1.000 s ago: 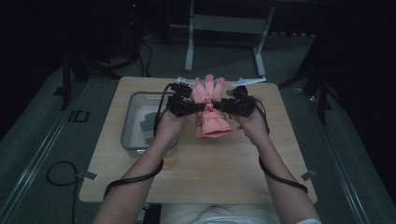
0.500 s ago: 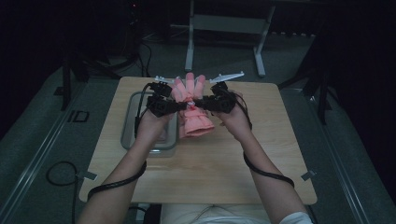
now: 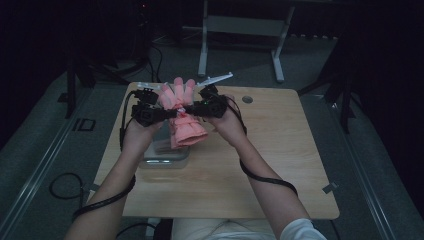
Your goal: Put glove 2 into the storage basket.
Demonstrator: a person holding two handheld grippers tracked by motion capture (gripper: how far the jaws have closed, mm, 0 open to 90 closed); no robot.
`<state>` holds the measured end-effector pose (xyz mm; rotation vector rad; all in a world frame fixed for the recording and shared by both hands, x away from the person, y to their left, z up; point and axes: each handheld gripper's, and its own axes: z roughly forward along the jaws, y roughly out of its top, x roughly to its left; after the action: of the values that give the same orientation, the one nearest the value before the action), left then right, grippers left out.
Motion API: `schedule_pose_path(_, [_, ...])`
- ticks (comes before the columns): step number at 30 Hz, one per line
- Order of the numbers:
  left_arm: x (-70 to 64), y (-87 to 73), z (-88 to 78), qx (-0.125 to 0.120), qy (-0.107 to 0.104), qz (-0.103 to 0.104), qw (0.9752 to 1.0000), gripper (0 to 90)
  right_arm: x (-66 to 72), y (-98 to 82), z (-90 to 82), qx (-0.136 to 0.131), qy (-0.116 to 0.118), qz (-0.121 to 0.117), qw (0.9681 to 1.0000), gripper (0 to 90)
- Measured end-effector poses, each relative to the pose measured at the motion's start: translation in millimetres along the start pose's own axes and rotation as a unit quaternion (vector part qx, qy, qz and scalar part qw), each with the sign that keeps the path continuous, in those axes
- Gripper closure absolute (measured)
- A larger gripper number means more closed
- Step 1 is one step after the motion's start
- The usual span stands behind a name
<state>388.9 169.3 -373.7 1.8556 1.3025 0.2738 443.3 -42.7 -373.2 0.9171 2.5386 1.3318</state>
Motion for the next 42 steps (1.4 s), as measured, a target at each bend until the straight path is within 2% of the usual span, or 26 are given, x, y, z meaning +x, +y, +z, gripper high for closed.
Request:
schedule_pose_path(8, [31.4, -11.3, -16.0, 0.011, 0.015, -0.023, 0.9996, 74.6, 17.6, 11.7, 33.8, 0.017, 0.018, -0.007, 0.9997, 67.8])
schedule_pose_path(12, [41.9, -13.9, -22.1, 0.013, 0.030, -0.028, 0.9991, 74.7, 25.2, 18.4, 48.4, 0.024, 0.022, -0.010, 0.9994, 67.9])
schedule_pose_path(18, [54.7, -15.7, -25.1, 0.008, 0.033, -0.046, 0.9984, 74.6, 29.1, 29.6, 63.1, 0.033, 0.031, -0.015, 0.9989, 67.9])
schedule_pose_path(21, [58.8, -18.3, -15.8, 0.005, 0.025, -0.059, 0.9980, 74.7, 26.0, 31.0, 68.0, 0.042, 0.027, -0.016, 0.9986, 67.9])
schedule_pose_path(26, [65.0, -25.1, 4.1, 0.014, 0.011, -0.070, 0.9974, 74.6, 15.1, 23.0, 76.2, 0.063, 0.018, -0.010, 0.9978, 67.9])
schedule_pose_path(27, [65.0, -25.1, 4.1, 0.014, 0.011, -0.070, 0.9974, 74.6, 15.1, 23.0, 76.2, 0.063, 0.018, -0.010, 0.9978, 67.9])
schedule_pose_path(35, [81.0, -44.2, 38.9, 0.040, -0.004, -0.083, 0.9958, 74.5, -1.0, -2.3, 102.6, 0.098, 0.013, 0.014, 0.9950, 68.0])
schedule_pose_path(39, [88.1, -50.0, 49.5, 0.056, -0.007, -0.095, 0.9939, 74.3, -4.5, -9.8, 114.5, 0.113, 0.010, 0.021, 0.9933, 67.9])
schedule_pose_path(42, [91.5, -52.6, 55.7, 0.072, -0.004, -0.094, 0.9929, 74.1, -8.0, -14.3, 122.4, 0.126, 0.014, 0.031, 0.9915, 67.9])
